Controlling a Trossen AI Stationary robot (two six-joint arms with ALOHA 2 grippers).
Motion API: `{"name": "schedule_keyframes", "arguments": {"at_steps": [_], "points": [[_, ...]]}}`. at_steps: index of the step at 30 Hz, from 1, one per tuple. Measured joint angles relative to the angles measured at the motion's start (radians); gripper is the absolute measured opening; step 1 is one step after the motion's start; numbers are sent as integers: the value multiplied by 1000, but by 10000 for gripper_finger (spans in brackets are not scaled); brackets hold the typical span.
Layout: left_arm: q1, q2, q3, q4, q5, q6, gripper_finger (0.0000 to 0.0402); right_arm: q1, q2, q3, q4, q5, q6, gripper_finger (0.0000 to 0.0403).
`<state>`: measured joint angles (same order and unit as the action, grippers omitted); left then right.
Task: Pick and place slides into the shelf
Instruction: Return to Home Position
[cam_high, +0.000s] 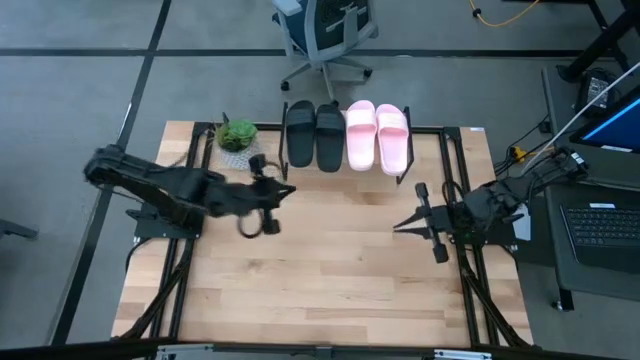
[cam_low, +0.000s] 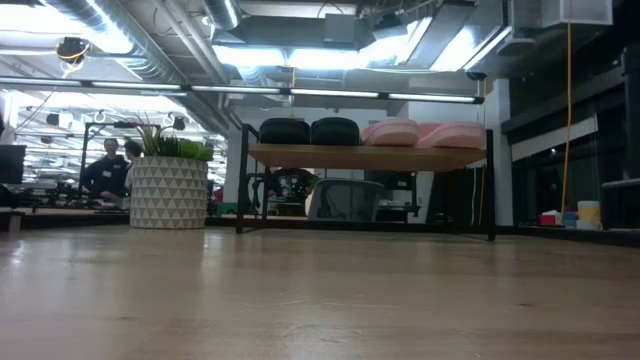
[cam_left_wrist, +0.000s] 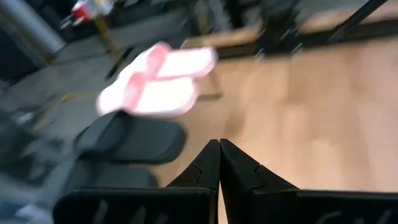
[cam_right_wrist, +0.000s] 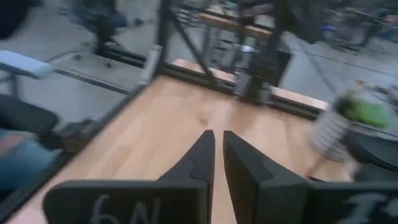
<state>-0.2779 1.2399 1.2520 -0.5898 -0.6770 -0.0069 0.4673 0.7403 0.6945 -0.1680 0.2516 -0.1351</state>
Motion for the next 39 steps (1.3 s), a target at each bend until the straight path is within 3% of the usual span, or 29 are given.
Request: {"name": "schedule_keyframes", "arguments": {"at_steps": [4, 11, 17, 22, 29, 34, 39], "points": [[0, -176, -231, 220, 103, 44, 2, 46, -5, 0, -16, -93, 33, 37], [27, -461, -599, 534, 284, 153, 2, 81, -21, -85, 64, -103, 52, 37], [133, -691, -735, 562, 497, 176, 1, 64, -162, -88, 55, -104, 22, 37], [246, -808, -797, 549, 680, 176, 1, 64, -303, -88, -61, -104, 3, 37], [342, -855, -954, 610, 747, 118, 1, 64, -399, -214, -67, -64, 44, 37], [361, -888, -1093, 802, 769, 113, 2, 63, -450, -363, 40, -52, 79, 37], [366, -942, -1134, 804, 770, 95, 2, 63, -516, -481, 140, -51, 80, 37]]}}
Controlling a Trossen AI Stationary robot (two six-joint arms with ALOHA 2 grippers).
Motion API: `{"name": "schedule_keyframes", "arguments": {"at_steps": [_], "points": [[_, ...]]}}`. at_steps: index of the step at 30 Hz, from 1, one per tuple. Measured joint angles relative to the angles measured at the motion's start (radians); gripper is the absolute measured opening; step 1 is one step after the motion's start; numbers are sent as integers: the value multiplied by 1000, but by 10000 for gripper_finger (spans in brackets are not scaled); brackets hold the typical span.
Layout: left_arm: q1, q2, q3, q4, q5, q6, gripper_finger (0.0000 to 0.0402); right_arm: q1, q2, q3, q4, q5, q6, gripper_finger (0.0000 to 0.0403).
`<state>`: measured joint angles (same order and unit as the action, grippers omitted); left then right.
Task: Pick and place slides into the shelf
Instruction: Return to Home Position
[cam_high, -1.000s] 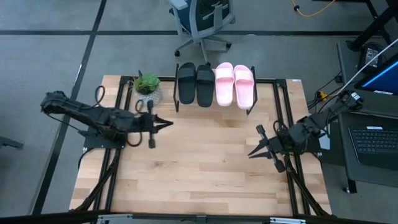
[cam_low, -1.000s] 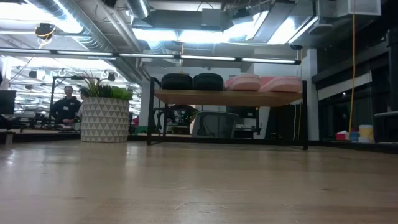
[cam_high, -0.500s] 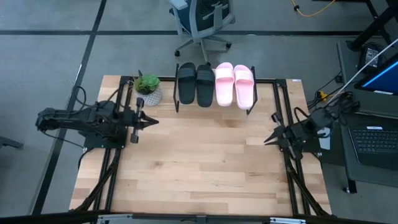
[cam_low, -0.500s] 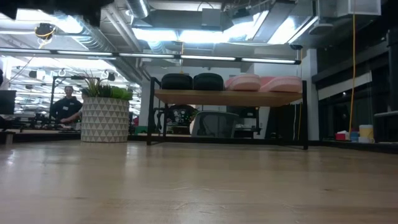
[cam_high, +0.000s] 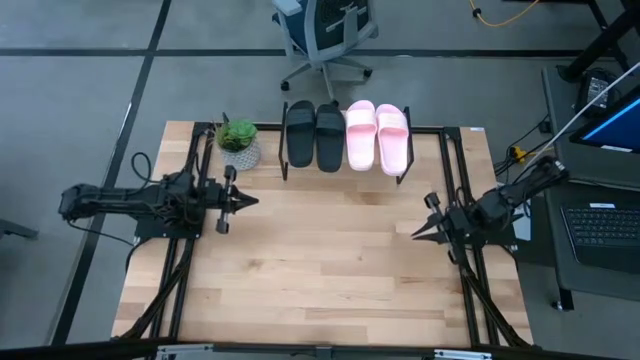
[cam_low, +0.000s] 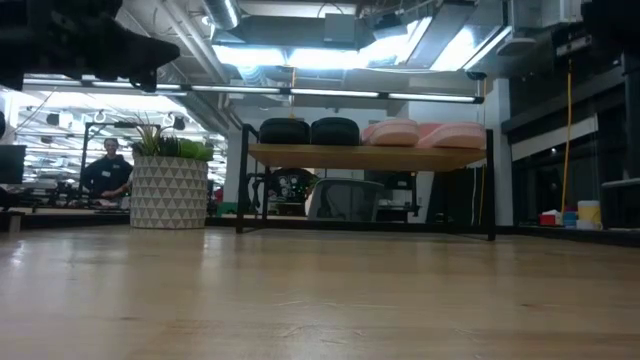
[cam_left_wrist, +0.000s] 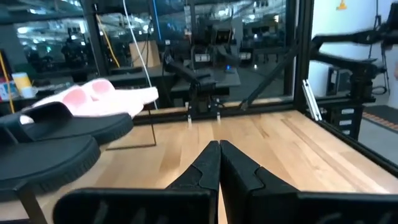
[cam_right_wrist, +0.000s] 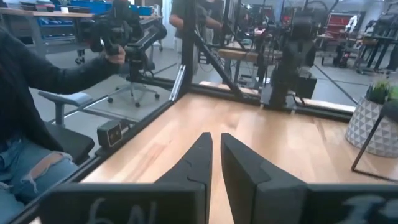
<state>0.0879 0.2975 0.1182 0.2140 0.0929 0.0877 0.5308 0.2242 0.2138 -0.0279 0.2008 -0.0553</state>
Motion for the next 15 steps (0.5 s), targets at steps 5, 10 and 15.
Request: {"name": "schedule_keyframes", "arguments": {"at_steps": [5, 10, 15], "points": [[0, -67, -21, 0, 0, 1, 2, 0, -49, -74, 50, 0, 2, 37], [0, -120, -69, -1, -1, -6, 2, 0, -77, -95, 48, 0, -2, 37], [0, -152, -110, -2, -4, -7, 2, 0, -100, -117, 47, 0, -2, 37]]}}
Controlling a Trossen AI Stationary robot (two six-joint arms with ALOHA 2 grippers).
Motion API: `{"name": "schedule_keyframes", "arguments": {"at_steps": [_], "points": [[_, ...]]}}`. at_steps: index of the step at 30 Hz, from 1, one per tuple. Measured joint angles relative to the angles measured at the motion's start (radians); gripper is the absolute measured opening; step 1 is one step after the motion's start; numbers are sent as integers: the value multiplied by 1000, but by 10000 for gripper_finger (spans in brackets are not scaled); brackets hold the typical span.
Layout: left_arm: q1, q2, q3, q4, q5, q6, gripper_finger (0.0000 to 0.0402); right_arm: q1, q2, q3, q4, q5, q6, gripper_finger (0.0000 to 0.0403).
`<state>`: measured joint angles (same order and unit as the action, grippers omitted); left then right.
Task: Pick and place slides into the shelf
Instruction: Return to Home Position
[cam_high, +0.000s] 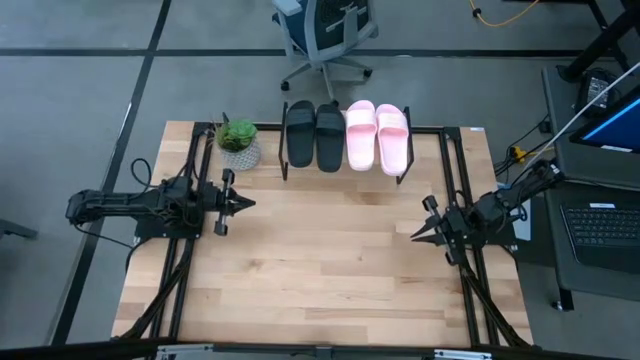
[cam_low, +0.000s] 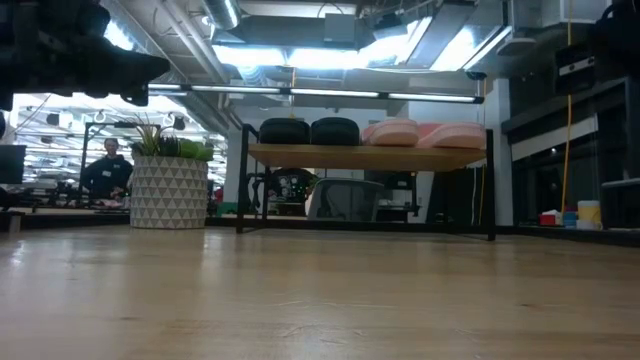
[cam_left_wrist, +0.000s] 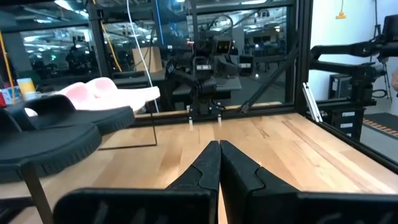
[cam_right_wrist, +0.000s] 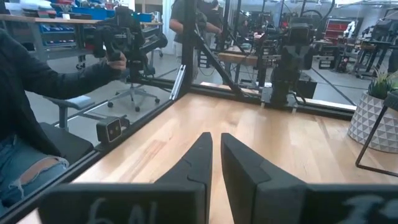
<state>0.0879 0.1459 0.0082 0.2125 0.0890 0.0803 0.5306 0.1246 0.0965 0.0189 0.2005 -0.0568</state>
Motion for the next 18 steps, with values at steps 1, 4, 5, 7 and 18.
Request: {"name": "schedule_keyframes", "arguments": {"at_steps": [1, 4, 5, 7, 18], "points": [[0, -2, 0, 2, -1, 0, 2, 0, -4, -4, -1, 0, 0, 37], [0, -3, 0, -2, 0, 0, 2, 0, -10, -6, -5, 0, -1, 37], [0, -3, 0, -6, 0, 0, 2, 0, -10, -6, -4, 0, -2, 37], [0, -3, 0, -38, 0, 1, 2, 0, -10, -6, -9, 0, -5, 37], [0, -3, 0, -133, -1, 27, 2, 0, -10, -6, -97, 4, 3, 37]]}}
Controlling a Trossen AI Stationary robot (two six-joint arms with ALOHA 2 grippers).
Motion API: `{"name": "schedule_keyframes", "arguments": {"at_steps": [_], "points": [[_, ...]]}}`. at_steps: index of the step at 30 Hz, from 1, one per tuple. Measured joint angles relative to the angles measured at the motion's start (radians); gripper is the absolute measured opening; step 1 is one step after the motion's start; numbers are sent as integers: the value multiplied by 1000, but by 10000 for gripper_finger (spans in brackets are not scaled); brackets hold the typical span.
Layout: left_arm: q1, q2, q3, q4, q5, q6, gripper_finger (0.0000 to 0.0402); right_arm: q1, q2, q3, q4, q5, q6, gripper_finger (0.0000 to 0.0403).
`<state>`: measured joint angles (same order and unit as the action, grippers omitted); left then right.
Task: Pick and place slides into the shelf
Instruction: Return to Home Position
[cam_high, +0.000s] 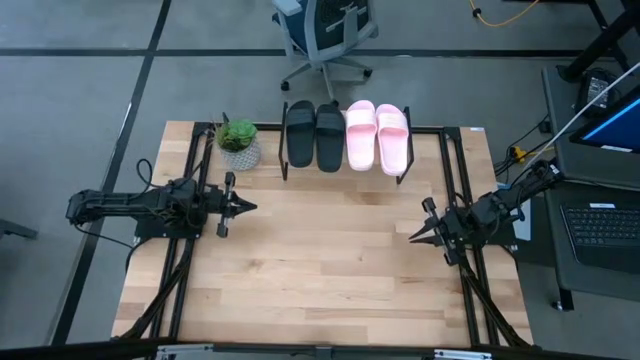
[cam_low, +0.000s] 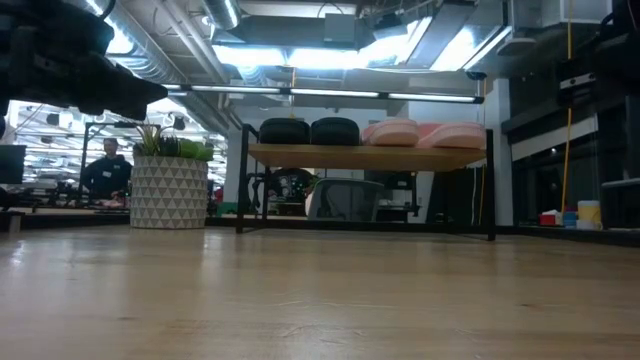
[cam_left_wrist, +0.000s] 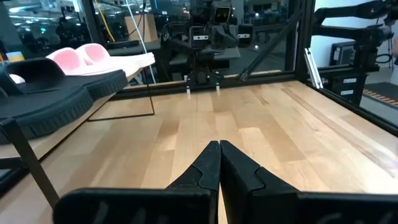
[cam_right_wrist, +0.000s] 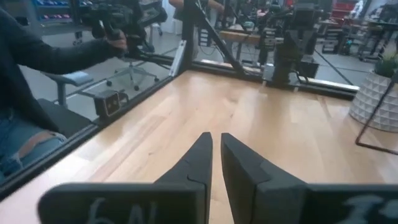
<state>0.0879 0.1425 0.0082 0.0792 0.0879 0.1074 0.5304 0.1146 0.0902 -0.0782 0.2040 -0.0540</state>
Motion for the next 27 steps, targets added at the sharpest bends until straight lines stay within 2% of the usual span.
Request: {"name": "schedule_keyframes", "arguments": {"at_steps": [3, 9, 16, 22, 27], "points": [[0, 0, 0, 0, 0, -8, 2, 0, 0, 0, -1, 32, 7, 37], [0, 0, 0, 0, 0, -24, 2, 0, 0, 0, 111, 39, -27, 37], [0, 0, 0, 0, 0, -24, 2, 0, 0, 0, 110, 39, -109, 37], [0, 0, 0, 0, -1, -25, 2, 0, 1, 0, 94, 39, -29, 37], [0, 0, 0, 0, -1, -26, 2, 0, 1, 0, 94, 39, -30, 37]]}}
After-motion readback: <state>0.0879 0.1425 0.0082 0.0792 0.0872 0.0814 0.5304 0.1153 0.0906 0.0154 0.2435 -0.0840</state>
